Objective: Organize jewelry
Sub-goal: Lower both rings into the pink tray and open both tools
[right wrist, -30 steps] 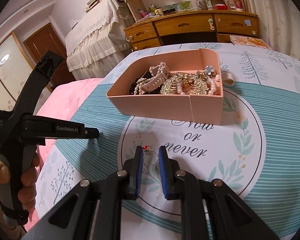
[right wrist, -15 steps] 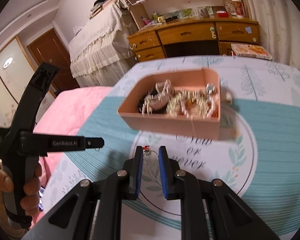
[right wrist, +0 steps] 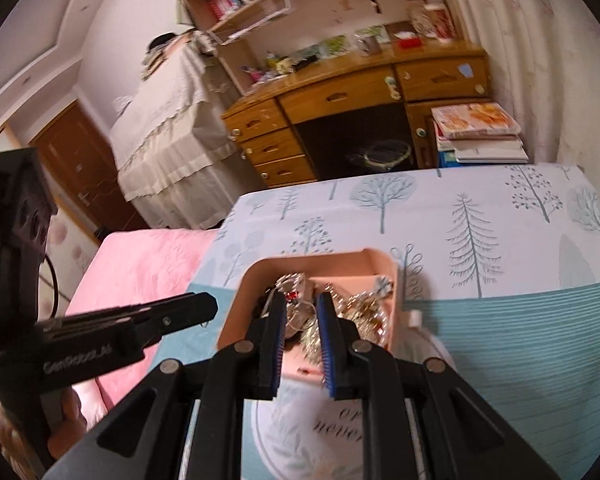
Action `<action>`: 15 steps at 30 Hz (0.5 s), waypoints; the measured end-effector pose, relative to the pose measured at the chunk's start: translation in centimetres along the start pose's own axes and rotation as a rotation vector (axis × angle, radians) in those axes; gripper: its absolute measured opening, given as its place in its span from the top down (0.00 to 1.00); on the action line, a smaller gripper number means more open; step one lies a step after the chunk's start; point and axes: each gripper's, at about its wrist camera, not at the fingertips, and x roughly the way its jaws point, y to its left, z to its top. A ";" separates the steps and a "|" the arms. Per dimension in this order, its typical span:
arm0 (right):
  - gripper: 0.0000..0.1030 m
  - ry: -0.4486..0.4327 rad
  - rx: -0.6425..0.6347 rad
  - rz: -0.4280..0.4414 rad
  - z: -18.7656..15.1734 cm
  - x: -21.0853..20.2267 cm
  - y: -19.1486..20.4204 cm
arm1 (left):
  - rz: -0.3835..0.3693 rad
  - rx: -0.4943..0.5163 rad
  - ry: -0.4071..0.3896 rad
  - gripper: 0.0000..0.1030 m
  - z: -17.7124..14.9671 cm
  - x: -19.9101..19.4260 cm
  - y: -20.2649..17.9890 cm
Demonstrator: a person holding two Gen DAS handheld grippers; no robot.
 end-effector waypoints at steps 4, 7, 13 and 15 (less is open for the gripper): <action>0.85 0.046 0.034 -0.021 1.1 3.0 -1.4 | -0.001 -0.012 0.010 0.87 1.8 2.8 0.1; 0.84 0.075 0.056 -0.048 1.6 5.2 -2.3 | 0.001 -0.011 0.031 0.87 2.7 5.2 0.2; 0.84 0.116 0.077 -0.074 1.8 7.8 -3.3 | 0.050 0.028 0.026 0.67 2.6 7.3 0.0; 0.84 0.115 0.074 -0.073 1.7 8.0 -3.4 | 0.050 0.027 0.029 0.58 2.6 7.3 0.4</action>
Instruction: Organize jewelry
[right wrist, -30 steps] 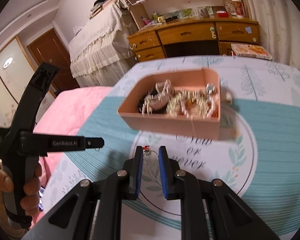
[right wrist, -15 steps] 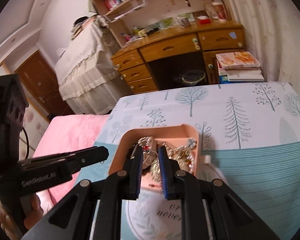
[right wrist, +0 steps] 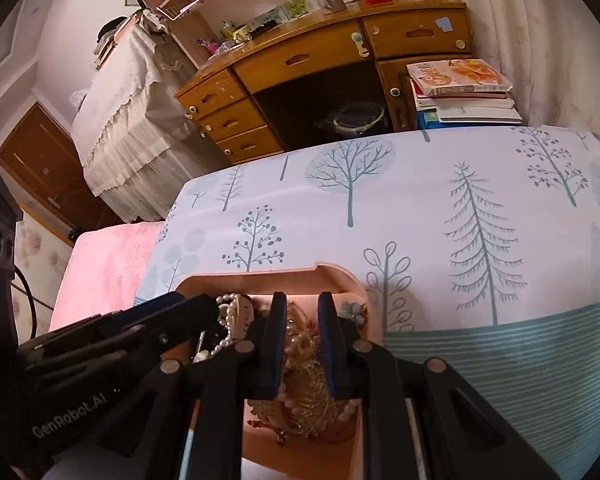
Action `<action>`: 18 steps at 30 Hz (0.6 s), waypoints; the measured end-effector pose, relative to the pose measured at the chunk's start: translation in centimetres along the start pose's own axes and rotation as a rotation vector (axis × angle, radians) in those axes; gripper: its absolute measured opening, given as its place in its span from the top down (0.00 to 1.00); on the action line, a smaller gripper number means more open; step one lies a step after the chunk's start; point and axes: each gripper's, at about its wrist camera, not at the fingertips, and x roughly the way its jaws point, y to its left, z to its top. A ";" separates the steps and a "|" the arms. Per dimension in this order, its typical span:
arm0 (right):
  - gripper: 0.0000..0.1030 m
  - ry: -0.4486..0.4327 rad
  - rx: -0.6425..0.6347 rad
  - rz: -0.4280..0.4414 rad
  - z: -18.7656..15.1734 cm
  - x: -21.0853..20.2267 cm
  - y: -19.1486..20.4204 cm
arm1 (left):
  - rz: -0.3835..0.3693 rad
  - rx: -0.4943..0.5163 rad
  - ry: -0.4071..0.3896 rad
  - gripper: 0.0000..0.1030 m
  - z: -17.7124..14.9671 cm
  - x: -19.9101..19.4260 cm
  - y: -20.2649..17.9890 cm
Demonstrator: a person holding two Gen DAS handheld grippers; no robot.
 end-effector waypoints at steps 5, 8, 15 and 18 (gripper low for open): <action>0.84 -0.026 -0.008 -0.036 -0.6 -0.8 0.2 | 0.015 0.017 -0.042 0.34 -0.7 -1.4 0.7; 0.84 -0.046 -0.034 -0.054 -1.2 -2.2 1.0 | 0.025 0.047 -0.059 0.30 -1.6 -3.1 0.8; 0.83 -0.120 -0.114 -0.129 -4.2 -7.8 3.3 | 0.100 0.146 -0.165 0.11 -5.6 -9.6 -0.1; 0.75 -0.144 -0.132 -0.160 -6.1 -10.5 3.7 | 0.126 0.160 -0.214 0.11 -7.9 -12.4 -0.3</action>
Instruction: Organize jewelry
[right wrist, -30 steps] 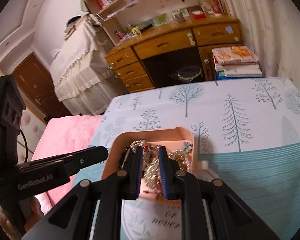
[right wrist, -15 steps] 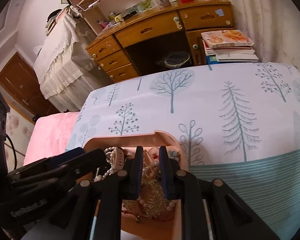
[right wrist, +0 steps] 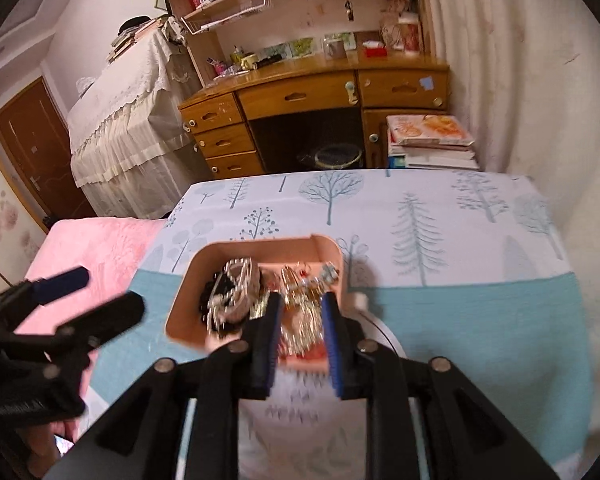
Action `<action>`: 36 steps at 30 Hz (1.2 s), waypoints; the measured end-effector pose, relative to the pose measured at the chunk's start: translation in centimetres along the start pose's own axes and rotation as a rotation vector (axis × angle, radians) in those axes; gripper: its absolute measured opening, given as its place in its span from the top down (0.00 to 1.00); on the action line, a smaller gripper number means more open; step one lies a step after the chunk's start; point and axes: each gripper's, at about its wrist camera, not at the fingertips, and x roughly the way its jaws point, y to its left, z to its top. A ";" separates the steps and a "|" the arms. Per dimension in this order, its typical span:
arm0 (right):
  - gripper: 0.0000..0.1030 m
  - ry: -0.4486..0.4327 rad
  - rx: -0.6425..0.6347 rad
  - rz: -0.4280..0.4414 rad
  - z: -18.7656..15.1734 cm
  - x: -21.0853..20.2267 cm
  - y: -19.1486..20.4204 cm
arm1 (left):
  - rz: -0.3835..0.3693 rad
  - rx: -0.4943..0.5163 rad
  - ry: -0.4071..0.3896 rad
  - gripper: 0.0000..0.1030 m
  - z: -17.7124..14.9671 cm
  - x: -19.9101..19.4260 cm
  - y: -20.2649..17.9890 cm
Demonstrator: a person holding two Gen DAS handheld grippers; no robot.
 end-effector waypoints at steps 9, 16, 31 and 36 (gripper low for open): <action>0.63 -0.070 0.002 -0.009 -5.9 -8.8 0.1 | 0.052 0.028 -0.056 0.01 -6.1 -7.4 -1.5; 0.55 -0.078 0.017 -0.004 -9.9 -13.5 0.9 | 0.017 0.013 -0.098 0.01 -10.1 -11.3 -2.7; 0.39 -0.180 0.029 -0.045 -14.5 -19.9 2.1 | 0.043 -0.057 -0.146 0.01 -14.2 -15.5 -3.8; 0.39 -0.189 0.004 -0.053 -15.1 -20.3 2.8 | 0.072 -0.067 -0.159 0.01 -14.9 -16.2 -4.1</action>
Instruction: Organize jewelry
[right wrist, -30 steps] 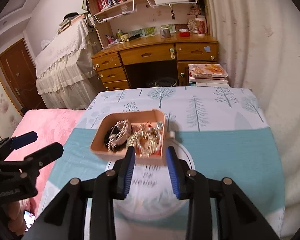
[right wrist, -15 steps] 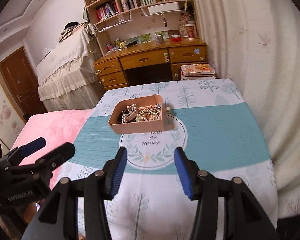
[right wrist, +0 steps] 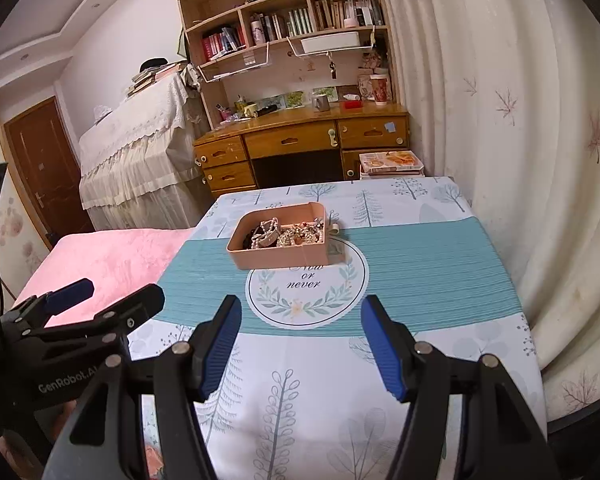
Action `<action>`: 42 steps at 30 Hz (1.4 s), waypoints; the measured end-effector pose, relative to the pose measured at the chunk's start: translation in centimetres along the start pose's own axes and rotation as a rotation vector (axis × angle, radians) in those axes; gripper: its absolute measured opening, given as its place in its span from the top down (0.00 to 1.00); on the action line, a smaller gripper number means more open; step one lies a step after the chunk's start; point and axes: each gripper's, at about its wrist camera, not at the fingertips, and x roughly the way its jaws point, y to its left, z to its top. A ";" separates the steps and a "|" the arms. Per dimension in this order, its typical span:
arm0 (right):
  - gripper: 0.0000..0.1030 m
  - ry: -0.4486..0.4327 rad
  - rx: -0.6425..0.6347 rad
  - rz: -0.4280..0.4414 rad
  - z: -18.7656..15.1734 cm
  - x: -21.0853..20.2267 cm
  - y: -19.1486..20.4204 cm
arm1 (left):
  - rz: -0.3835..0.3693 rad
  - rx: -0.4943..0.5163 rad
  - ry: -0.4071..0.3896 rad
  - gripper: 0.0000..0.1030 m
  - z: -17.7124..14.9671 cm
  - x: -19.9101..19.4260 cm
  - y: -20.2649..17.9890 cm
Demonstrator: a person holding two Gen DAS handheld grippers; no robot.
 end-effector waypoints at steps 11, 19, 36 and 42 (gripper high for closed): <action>0.39 -0.008 -0.001 -0.012 -0.5 -0.4 0.0 | 0.026 -0.001 0.011 0.01 -0.4 -0.2 -0.4; 0.39 -0.012 -0.001 -0.009 -0.6 -0.4 -0.1 | 0.034 -0.004 0.001 0.01 -0.9 -0.8 -0.6; 0.39 -0.014 0.010 -0.009 -0.8 -0.5 -0.5 | 0.041 -0.003 -0.006 0.01 -1.2 -1.0 -0.8; 0.39 -0.014 0.010 -0.009 -0.8 -0.6 -0.5 | 0.040 -0.003 0.002 0.01 -1.2 -0.8 -0.7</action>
